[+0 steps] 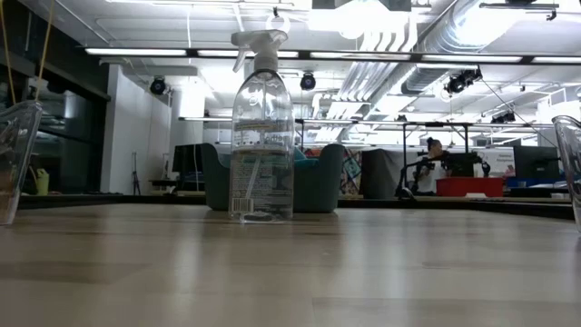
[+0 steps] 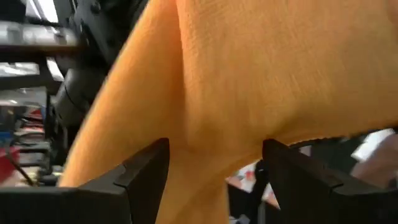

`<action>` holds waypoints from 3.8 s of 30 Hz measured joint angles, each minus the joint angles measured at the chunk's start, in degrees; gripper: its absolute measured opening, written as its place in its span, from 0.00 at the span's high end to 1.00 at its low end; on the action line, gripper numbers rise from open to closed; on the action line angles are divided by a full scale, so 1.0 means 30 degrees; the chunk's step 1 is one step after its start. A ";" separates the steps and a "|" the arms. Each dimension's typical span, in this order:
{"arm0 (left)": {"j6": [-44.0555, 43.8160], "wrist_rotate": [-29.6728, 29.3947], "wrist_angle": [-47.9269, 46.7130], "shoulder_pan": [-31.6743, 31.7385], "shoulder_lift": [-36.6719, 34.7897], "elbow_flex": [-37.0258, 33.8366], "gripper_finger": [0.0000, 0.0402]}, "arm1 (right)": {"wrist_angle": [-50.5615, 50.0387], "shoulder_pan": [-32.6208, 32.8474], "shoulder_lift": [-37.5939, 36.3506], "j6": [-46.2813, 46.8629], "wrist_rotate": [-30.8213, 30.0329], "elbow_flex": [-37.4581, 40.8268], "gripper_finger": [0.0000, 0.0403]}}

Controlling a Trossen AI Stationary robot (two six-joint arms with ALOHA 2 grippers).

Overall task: Sort microfiber towel by color & place in baskets
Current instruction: Put the orange microfiber towel into the left transparent bin

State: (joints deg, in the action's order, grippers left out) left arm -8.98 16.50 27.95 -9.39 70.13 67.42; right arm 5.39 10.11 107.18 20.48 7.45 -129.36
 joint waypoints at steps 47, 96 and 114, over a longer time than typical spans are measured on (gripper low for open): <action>-0.0063 0.3850 -0.0416 0.1768 -0.0437 -0.0015 0.99 | -0.0931 -0.0002 0.0690 0.1027 -0.1104 0.0002 0.98; -2.4272 -1.0110 -2.5235 -1.7136 -0.8081 -0.5697 1.00 | -1.2139 -0.2026 -0.1372 -0.1636 -0.2981 -0.0006 0.22; -2.3316 -0.4151 -2.9182 -1.7274 0.0317 -0.5712 1.00 | -1.3456 -0.2508 -0.1372 -0.1955 -0.2938 -0.0006 0.22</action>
State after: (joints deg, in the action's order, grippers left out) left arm -78.93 4.05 -59.59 -61.21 71.08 50.28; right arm -34.98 2.59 103.07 14.61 -1.37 -129.38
